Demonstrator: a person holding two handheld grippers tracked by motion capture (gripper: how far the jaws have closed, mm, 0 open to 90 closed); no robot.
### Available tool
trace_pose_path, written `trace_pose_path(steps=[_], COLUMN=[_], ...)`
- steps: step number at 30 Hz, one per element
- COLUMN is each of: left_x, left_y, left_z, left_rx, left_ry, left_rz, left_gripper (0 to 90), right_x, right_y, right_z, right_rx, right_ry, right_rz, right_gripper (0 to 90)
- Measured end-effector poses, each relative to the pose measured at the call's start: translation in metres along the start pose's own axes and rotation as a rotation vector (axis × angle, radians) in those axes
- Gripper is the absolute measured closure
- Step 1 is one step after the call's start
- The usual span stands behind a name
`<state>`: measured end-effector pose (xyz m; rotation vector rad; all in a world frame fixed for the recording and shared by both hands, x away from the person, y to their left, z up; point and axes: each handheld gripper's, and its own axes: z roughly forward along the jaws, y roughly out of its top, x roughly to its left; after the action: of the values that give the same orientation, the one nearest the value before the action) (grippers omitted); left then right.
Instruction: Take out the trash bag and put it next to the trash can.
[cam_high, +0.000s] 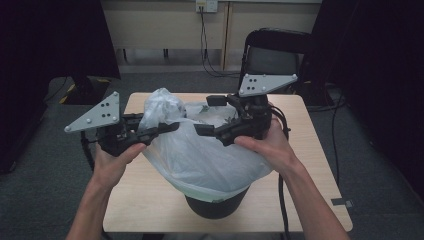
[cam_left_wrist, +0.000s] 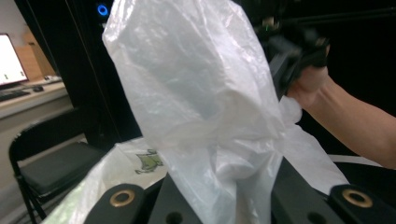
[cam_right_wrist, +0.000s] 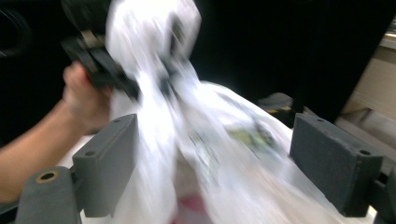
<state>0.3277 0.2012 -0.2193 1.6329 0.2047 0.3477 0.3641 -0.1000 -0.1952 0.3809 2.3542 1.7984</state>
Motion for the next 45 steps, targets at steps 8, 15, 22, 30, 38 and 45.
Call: trace_pose_path(steps=[8, 15, 22, 30, 38, 45], left_x=[-0.002, -0.001, -0.004, -0.014, -0.007, -0.002], left_y=[0.001, 0.003, 0.007, 0.007, 0.002, 0.007], left_z=[0.0, 0.013, 0.04, 0.057, 0.038, 0.02], left_rx=[-0.006, 0.052, 0.095, 0.111, 0.094, 0.042], left_ry=[-0.034, -0.009, -0.013, -0.078, -0.059, -0.058], left_rz=[0.014, -0.034, -0.042, -0.001, -0.012, -0.02], left_gripper=[87.4, 48.6, 26.0, 66.5, 85.4, 85.8], right_x=[-0.014, -0.009, 0.01, 0.03, 0.02, 0.013], right_y=[-0.024, -0.016, 0.015, 0.036, 0.033, 0.019], right_z=[0.002, -0.005, -0.008, 0.008, -0.009, -0.031], right_rx=[0.104, 0.056, 0.003, -0.003, -0.045, -0.013], right_ry=[0.003, 0.025, 0.065, 0.101, 0.028, -0.061], right_rz=[0.03, -0.03, -0.085, -0.123, -0.011, -0.015], right_gripper=[28.5, 87.7, 90.0, 89.9, 34.6, 30.9])
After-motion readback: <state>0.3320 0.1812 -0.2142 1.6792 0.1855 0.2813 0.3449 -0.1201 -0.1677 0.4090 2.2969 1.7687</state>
